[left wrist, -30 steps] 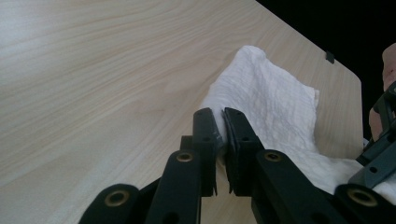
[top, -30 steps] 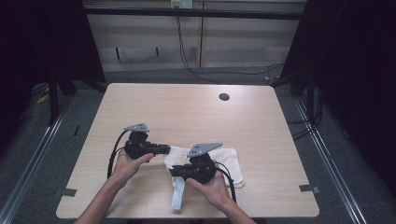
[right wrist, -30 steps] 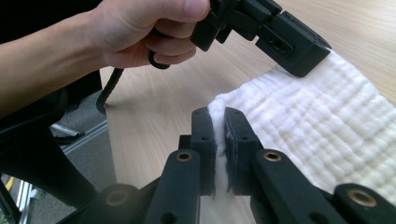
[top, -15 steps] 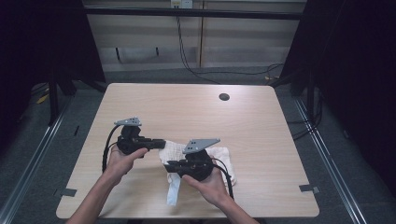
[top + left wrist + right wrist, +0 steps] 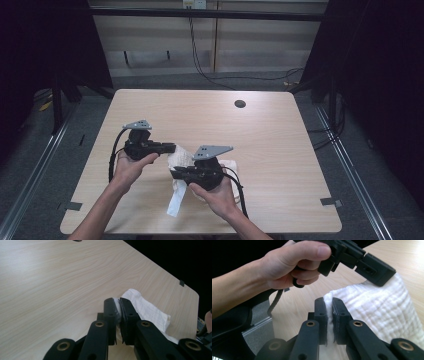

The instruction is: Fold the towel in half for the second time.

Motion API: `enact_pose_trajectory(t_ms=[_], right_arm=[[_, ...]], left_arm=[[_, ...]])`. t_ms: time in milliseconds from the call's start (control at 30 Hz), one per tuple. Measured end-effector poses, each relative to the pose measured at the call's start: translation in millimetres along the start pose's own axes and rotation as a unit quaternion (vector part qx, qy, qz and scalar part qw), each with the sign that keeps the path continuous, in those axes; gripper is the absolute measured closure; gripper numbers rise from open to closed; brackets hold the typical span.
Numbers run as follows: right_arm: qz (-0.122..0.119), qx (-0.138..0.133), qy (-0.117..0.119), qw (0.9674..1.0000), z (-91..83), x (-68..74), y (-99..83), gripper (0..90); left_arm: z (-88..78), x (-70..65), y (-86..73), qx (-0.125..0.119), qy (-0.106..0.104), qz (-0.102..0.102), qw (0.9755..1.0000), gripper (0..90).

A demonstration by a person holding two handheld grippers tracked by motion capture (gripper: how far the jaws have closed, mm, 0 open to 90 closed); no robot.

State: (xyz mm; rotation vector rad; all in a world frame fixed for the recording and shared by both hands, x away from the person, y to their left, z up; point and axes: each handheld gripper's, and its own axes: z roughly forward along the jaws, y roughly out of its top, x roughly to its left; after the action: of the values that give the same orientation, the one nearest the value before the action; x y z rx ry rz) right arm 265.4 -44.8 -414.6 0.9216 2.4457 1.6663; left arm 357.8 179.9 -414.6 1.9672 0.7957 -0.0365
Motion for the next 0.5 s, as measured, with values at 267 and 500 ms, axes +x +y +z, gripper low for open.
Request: enact_pose_trajectory(t_ms=[267,500], right_arm=[[0.007,-0.016,-0.021,0.9996,-20.1,-7.0,-10.4,84.1],[0.015,-0.027,-0.048,0.9984,-37.9,-13.8,-22.1,84.1]], left_arm=[[28.4,-13.4,7.4,0.013,-0.004,0.009,0.9999,84.7],[53.3,-25.3,15.1,0.022,-0.009,0.019,0.9996,84.6]])
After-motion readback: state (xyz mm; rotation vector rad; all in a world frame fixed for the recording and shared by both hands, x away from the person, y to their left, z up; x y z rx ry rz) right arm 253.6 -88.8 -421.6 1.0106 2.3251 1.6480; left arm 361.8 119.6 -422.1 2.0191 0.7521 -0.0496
